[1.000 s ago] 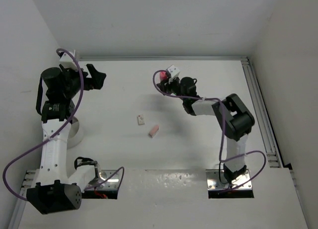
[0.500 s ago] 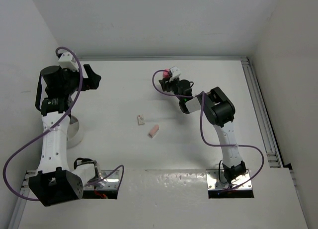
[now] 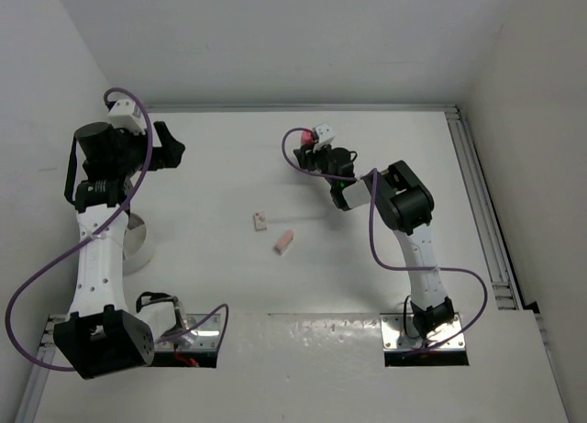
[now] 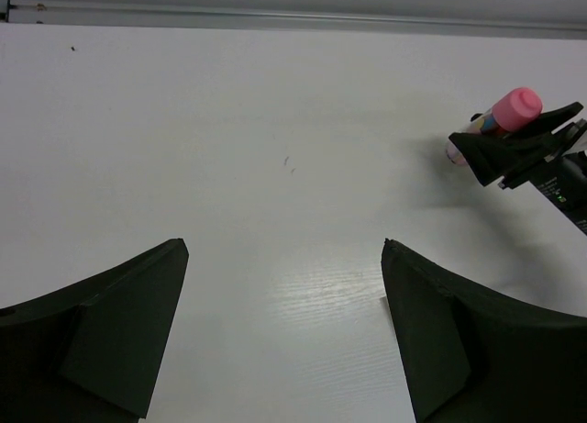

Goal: Sort the stationery into containers
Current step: Place the stationery at the center of the board.

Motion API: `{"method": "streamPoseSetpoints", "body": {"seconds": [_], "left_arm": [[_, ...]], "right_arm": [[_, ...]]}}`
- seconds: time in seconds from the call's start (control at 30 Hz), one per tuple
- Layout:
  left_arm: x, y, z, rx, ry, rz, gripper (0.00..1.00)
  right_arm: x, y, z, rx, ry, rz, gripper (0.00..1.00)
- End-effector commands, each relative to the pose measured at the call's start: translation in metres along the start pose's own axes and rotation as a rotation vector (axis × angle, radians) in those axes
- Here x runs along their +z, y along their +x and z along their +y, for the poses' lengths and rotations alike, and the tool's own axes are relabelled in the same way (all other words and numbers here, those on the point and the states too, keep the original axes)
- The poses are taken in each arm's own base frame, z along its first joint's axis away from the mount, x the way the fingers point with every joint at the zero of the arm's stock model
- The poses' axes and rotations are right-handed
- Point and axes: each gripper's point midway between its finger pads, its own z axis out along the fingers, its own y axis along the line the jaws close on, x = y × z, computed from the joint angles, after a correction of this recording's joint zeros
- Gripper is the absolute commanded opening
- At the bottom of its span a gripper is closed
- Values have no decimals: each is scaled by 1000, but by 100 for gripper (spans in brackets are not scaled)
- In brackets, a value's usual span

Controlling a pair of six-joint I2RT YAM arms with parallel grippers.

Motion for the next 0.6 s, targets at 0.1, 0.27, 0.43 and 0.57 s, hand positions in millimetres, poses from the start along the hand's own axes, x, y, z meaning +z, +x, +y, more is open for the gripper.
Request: {"method": "streamPoseSetpoints", "body": {"seconds": [0.1,0.27,0.43,0.57], "left_arm": [[-5,-13,2,34,-8,-32,93],[-4,-13,2,38,-5,-23,93],[-6,-14,5,37,-28,-29,93],[-9,-12,4,37,-30,-22,93]], "right_arm": [[2,-19,4,-15,-22,-60,39],[1,-18,2,-13,-12,-59,50],[-2,-24,2,-18,-1,-63,74],[-9,-38,1,-18,11,-75,84]]}}
